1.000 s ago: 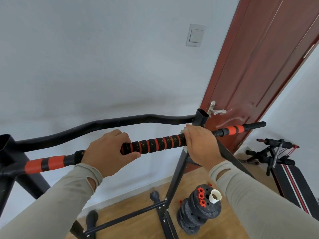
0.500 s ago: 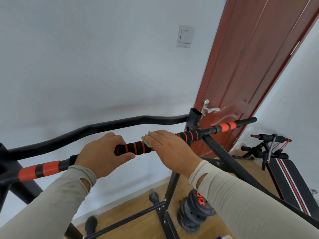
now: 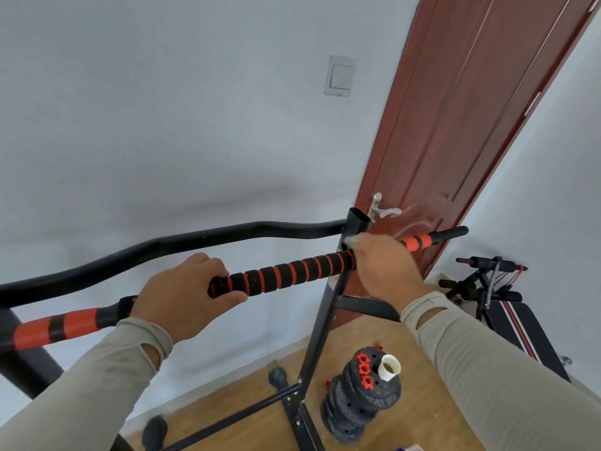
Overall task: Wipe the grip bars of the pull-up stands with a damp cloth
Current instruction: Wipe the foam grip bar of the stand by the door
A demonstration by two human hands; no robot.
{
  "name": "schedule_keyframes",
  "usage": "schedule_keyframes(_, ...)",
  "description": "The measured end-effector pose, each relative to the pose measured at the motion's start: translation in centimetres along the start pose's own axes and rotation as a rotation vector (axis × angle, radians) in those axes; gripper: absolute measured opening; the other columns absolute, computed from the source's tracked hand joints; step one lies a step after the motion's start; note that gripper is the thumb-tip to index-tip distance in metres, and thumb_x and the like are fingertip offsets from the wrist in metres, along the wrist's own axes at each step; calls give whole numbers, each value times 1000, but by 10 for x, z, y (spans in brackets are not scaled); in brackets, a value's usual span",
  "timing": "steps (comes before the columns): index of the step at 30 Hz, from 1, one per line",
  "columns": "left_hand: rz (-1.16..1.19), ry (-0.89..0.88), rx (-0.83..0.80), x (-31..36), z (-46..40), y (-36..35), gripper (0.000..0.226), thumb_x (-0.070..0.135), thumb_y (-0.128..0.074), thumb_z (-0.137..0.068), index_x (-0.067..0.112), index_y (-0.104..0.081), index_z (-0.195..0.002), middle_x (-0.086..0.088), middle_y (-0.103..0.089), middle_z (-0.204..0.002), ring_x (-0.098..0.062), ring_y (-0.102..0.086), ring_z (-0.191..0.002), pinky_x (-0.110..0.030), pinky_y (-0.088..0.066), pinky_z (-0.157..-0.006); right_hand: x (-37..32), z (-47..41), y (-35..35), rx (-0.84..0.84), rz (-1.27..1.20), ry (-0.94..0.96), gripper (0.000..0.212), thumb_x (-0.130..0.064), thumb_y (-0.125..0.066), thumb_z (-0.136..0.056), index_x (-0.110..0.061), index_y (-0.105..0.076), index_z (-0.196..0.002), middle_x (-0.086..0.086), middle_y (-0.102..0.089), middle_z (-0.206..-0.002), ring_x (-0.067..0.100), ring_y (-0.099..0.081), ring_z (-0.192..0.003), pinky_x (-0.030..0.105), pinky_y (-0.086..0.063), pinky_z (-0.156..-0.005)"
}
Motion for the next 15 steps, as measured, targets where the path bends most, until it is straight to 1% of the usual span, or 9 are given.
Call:
schedule_keyframes(2,3,-1,4,0,1,1,41,74,-55,-83,38,-58,-103,16,-51,-91,-5,-56,-69,-23,-49,-64,-13,8,-11,0,-148,29,18,-19,-49,-101,-24,-63,-91,-4,-67,-90,19,-65,-90,40,-58,-86)
schedule_keyframes(4,4,-1,4,-1,1,1,41,74,-54,-83,38,-58,-103,16,-51,-92,-5,-56,-70,-24,-50,-66,-8,11,-12,27,-280,50,24,-32,-43,-106,-28,-59,-88,-10,-63,-88,15,-61,-92,41,-55,-87)
schedule_keyframes(5,3,0,-1,-1,1,1,41,74,-54,-83,38,-58,-103,16,-51,-92,-5,-56,-70,-24,-50,-66,-4,11,-11,14,-325,71,22,-37,-42,-106,-30,-59,-93,-13,-63,-91,13,-59,-94,40,-54,-90)
schedule_keyframes(7,5,-1,-7,-1,1,1,42,74,-54,-83,38,-57,-103,15,-51,-92,-5,-56,-70,-24,-50,-66,9,10,-11,-47,-335,106,25,-40,-43,-106,-30,-62,-120,-17,-64,-110,10,-55,-109,38,-48,-100)
schedule_keyframes(8,4,-4,-8,-1,1,0,42,75,-54,-83,38,-57,-103,16,-50,-91,-4,-56,-70,-24,-51,-67,14,8,-11,-70,-319,136,26,-40,-44,-107,-31,-60,-125,-20,-61,-111,9,-53,-109,37,-46,-102)
schedule_keyframes(10,2,-5,-11,-1,0,0,43,75,-53,-83,38,-57,-104,16,-50,-91,-4,-56,-70,-25,-54,-69,15,4,-12,-47,-233,201,19,-39,-43,-107,-37,-61,-114,-24,-61,-105,9,-52,-101,34,-44,-98)
schedule_keyframes(11,4,-5,-10,-1,1,0,43,76,-53,-83,38,-57,-104,15,-50,-91,-4,-56,-70,-26,-55,-70,14,3,-13,-15,-197,203,21,-39,-41,-108,-37,-61,-108,-24,-61,-102,10,-53,-98,32,-43,-96)
schedule_keyframes(13,7,-6,-4,-1,2,1,43,76,-52,-83,38,-57,-103,15,-50,-91,-4,-56,-70,-27,-55,-70,9,1,-16,57,-224,104,30,-37,-39,-108,-31,-61,-89,-17,-62,-86,13,-54,-90,33,-46,-90)
schedule_keyframes(15,5,-9,-1,-1,2,0,43,76,-53,-83,37,-57,-102,14,-51,-91,-4,-56,-71,-26,-52,-70,-4,4,-15,141,-267,-30,38,-34,-38,-108,-24,-58,-78,-10,-58,-73,15,-55,-79,37,-52,-81)
Point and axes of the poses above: each hand's wrist, its own z-axis away from the middle knuckle, its own y-axis out of the back of the hand, x = y × z, the point moved 7 cm from there along -z, towards the middle knuckle
